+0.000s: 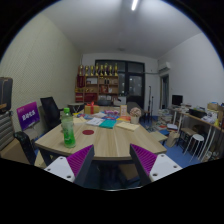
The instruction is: Pour water
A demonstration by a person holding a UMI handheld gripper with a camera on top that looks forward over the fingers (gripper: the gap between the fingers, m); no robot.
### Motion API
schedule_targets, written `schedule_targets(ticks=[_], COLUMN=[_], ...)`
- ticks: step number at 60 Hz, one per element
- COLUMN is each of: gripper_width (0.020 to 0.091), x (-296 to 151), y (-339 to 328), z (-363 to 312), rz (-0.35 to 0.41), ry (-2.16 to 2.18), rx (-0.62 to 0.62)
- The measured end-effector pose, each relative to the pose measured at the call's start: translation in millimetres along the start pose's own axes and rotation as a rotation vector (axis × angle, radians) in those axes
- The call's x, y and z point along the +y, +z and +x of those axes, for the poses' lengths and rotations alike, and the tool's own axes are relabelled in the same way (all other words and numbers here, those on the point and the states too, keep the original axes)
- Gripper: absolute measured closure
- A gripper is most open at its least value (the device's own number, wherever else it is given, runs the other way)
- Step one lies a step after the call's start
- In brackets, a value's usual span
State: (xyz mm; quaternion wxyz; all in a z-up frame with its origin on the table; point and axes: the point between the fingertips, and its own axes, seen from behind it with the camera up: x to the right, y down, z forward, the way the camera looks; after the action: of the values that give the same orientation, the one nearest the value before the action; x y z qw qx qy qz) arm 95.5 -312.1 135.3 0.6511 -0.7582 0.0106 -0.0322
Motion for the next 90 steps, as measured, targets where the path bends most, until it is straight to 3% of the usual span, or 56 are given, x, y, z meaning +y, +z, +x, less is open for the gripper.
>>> schedule_targets(ticks=[16,23,48,67,71,74,87,90], gripper_width=[0.0303,0.0296,0.0310,0.0310,0.0340,0.0554,0.0591,0.0632], x=[-3.5,5.6,28.3,12.9,10.0,8.7,7.8,6.2], y=[10.1,24.7,153.0,234.0,249.6,257.8,263.2,265.4], z=[16.2,2.2,-184.9,-233.3,-233.8,-235.3,-236.5,-238.4], rz=[0.028,0.007,0.003,0.090,0.107,0.108,0.161,0.165], ry=[-0.017,-0.005,0.012,-0.058,-0.061,-0.042,0.032,0.022], rx=[0.030,0.012,-0.176,-0.100,-0.072,-0.062,-0.057,-0.060])
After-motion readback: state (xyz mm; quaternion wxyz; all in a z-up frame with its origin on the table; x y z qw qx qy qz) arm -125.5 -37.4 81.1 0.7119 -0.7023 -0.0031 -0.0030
